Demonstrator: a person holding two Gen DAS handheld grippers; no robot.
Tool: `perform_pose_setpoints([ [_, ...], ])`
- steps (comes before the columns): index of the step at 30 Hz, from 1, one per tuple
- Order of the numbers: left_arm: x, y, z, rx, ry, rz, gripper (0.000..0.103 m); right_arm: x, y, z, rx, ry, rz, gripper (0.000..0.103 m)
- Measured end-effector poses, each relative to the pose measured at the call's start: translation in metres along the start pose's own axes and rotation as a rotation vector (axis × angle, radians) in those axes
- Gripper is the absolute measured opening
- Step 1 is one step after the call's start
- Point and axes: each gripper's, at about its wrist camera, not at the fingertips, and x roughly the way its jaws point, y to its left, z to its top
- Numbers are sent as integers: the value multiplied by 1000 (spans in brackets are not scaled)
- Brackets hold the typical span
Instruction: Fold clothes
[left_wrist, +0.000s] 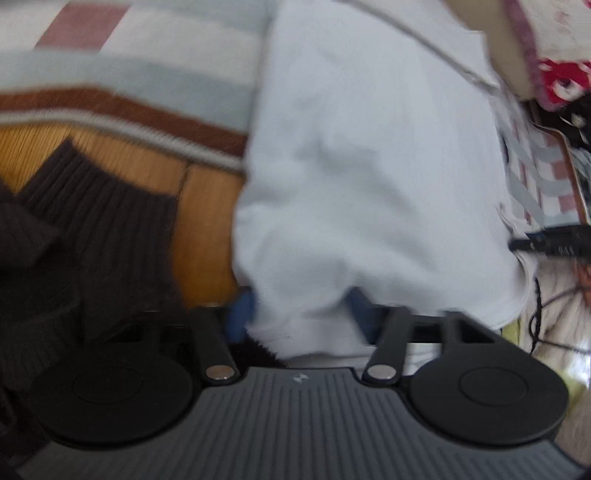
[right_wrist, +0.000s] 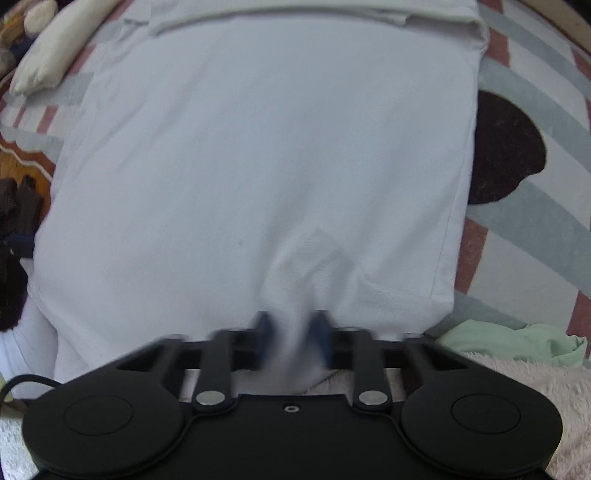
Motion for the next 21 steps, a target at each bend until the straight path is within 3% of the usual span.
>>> perform_pose_setpoints([
  [1, -3, -7, -3, 44, -24, 24, 29, -3, 0, -2, 7, -23, 0, 11],
  [2, -7, -16, -5, 107, -53, 51, 9, -9, -1, -5, 18, -61, 7, 11],
  [3, -12, -24, -8, 165, -82, 74, 3, -16, -2, -8, 24, -103, 15, 10],
  [8, -42, -39, 4, 216, -228, 23, 2, -52, -15, -11, 89, -326, 80, 10],
  [13, -65, -41, 42, 235, -356, 25, 0, -65, -23, 0, 152, -520, 64, 8],
  [16, -75, -49, 78, 271, -433, 76, 0, -74, -30, 17, 151, -604, 2, 8],
  [18, -69, -60, 114, 305, -475, 174, 0, -79, -34, 36, 144, -672, -47, 8],
  [21, -59, -65, 160, 329, -517, 209, 1, -81, -47, 71, 180, -777, -74, 8],
])
